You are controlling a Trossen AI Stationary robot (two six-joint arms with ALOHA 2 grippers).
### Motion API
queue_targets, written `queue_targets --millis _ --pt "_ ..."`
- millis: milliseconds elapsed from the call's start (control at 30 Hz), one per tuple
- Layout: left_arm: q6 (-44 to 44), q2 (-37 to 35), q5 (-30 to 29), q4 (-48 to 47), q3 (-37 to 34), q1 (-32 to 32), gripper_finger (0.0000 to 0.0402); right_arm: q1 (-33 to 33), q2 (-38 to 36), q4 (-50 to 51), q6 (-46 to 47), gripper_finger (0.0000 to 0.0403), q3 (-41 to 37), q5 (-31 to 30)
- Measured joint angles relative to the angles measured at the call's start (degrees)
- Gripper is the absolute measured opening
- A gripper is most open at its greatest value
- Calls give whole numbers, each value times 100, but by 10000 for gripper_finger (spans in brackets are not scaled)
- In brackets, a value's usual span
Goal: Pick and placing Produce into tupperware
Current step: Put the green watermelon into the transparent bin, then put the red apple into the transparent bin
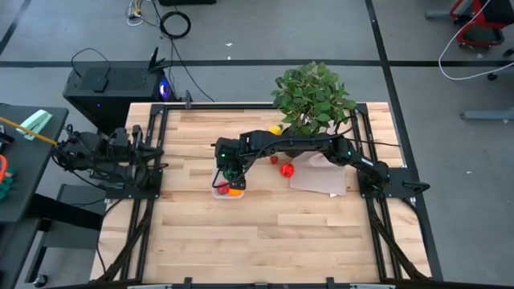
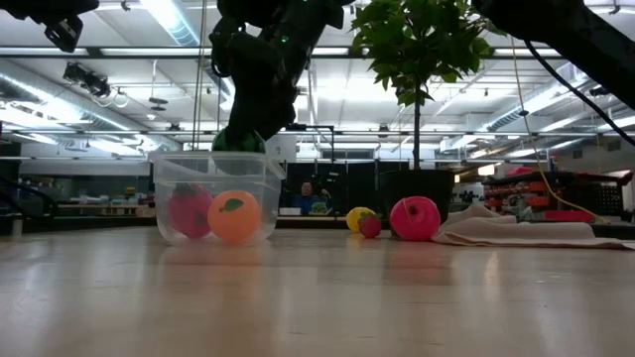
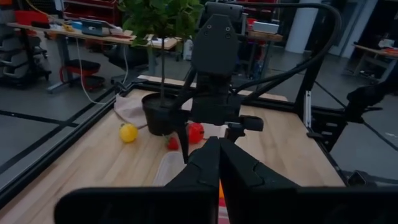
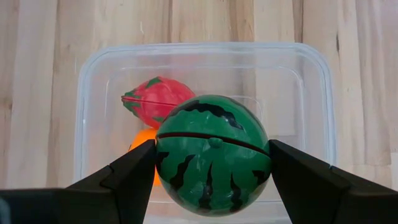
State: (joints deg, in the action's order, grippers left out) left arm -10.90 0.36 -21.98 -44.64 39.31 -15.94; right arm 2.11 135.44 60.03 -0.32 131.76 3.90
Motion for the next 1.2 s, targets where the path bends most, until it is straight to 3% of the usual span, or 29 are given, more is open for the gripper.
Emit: queue_targets --millis 267,733,1033,1200 --pt "0 0 13 0 0 2 31 -2 0 32 42 295 0 -2" --pt "-2 0 12 -2 0 2 32 0 0 89 207 346 0 -153" --pt "-2 0 11 -2 0 2 31 -7 -28 106 168 335 0 -295" --pt "-2 2 11 -6 0 2 29 -74 -233 299 118 307 110 -462"
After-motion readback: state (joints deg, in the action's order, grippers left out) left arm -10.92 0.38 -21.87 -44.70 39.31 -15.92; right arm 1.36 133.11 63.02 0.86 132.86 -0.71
